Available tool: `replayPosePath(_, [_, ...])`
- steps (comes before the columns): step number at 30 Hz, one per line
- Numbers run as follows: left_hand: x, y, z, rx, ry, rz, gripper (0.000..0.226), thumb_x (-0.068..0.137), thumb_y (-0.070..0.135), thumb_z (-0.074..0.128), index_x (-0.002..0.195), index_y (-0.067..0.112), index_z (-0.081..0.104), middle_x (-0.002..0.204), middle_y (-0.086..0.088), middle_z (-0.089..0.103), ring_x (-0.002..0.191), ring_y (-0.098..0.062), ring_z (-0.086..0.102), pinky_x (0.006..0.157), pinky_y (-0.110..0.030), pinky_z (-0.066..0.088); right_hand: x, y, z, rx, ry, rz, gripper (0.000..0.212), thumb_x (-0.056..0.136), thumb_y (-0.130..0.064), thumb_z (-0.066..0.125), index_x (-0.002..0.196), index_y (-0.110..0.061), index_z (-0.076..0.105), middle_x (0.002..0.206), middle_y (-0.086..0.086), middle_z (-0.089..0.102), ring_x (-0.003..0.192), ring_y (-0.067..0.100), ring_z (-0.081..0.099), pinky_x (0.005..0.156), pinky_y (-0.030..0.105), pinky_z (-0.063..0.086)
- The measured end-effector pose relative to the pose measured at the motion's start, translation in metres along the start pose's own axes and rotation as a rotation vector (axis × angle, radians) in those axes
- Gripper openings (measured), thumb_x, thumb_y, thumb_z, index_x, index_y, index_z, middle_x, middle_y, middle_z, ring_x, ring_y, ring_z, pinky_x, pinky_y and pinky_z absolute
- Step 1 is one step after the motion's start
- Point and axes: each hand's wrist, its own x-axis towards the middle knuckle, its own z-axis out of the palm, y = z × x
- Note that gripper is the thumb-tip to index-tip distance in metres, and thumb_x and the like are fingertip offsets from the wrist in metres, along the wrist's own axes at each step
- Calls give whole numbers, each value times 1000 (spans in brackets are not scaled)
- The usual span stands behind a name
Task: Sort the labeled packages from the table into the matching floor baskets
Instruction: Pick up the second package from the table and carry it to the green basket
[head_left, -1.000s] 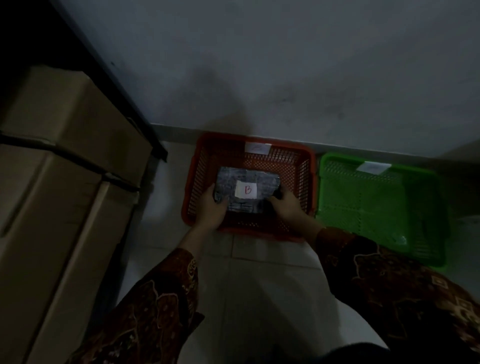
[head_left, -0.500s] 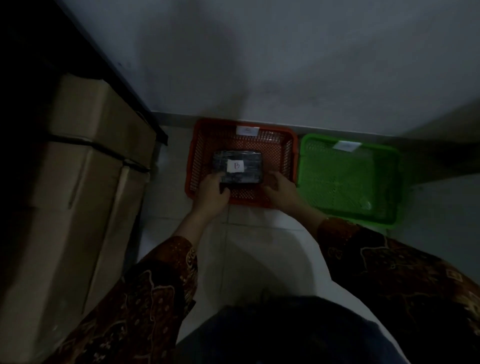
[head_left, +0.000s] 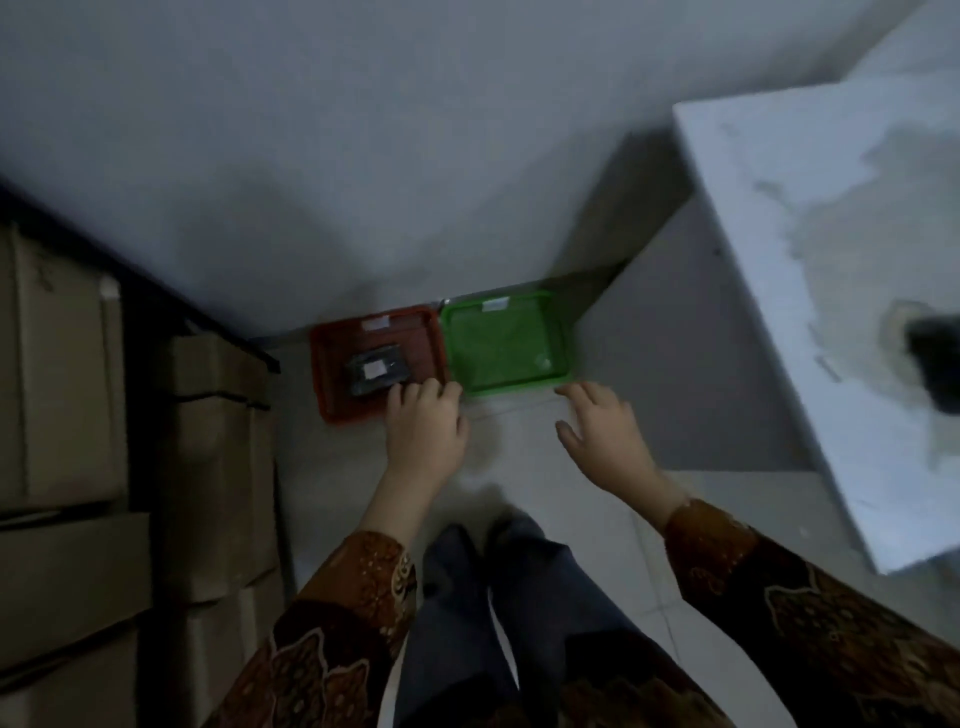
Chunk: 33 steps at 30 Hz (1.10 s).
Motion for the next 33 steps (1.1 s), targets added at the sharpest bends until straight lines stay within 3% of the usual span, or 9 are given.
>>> replayPosePath(5, [2, 108, -39, 38, 83, 194, 35, 89, 30, 46, 120, 18, 55, 119, -6, 62, 112, -27, 54, 105, -43, 31, -64, 78, -85, -9, 235, 97, 42, 84, -17, 58, 126, -12, 51, 131, 15, 52, 123, 34, 47, 99, 44, 38])
replayPosePath(11, [12, 256, -36, 36, 94, 426, 37, 92, 31, 43, 124, 16, 53, 123, -7, 61, 115, -26, 52, 107, -41, 32, -122, 214, -152, 75, 447, 317, 41, 85, -16, 60, 124, -7, 53, 135, 22, 49, 124, 38, 45, 102, 46, 38])
replayPosePath(17, [31, 413, 18, -75, 65, 530, 47, 91, 37, 50, 132, 13, 47, 128, -10, 58, 115, -28, 53, 105, -40, 35, -127, 393, -200, 231, 493, 499, 57, 86, -16, 58, 137, -7, 35, 148, 23, 29, 136, 39, 28, 111, 48, 27])
replayPosePath(20, [42, 468, 45, -217, -23, 482, 64, 86, 37, 59, 141, 14, 34, 138, -13, 47, 122, -31, 47, 104, -39, 35, -117, 453, -205, 365, 384, 510, 69, 87, -19, 59, 144, -5, 23, 153, 20, 23, 140, 37, 23, 115, 46, 21])
replayPosePath(23, [57, 503, 62, -305, -105, 384, 89, 81, 36, 66, 149, 19, 11, 157, -15, 17, 138, -34, 28, 112, -44, 29, -106, 479, -201, 487, 274, 463, 71, 83, -14, 62, 143, -3, 24, 150, 20, 31, 138, 35, 30, 112, 39, 26])
replayPosePath(25, [64, 517, 69, -345, -94, 346, 88, 82, 33, 66, 149, 19, 11, 158, -15, 12, 139, -36, 28, 111, -48, 34, -100, 483, -198, 531, 257, 373, 60, 79, -8, 63, 133, -4, 39, 136, 20, 47, 125, 34, 45, 97, 28, 35])
replayPosePath(27, [69, 525, 73, -401, -34, 322, 74, 86, 26, 63, 147, 16, 23, 157, -14, 16, 140, -34, 26, 113, -47, 33, -99, 481, -198, 586, 272, 327, 52, 76, -6, 63, 126, -9, 47, 123, 14, 57, 111, 25, 52, 85, 26, 37])
replayPosePath(30, [75, 526, 67, -532, 12, 284, 58, 91, 24, 58, 143, 12, 36, 156, -14, 23, 144, -29, 22, 118, -41, 26, -103, 479, -204, 642, 382, 261, 54, 74, -9, 67, 125, -11, 49, 111, 0, 53, 105, 17, 50, 84, 24, 36])
replayPosePath(33, [79, 520, 43, -698, 43, 256, 47, 93, 29, 55, 136, 13, 46, 142, -15, 48, 128, -29, 46, 108, -42, 41, -103, 475, -222, 587, 436, 189, 61, 76, -17, 72, 130, -9, 45, 120, 6, 49, 112, 17, 44, 94, 23, 32])
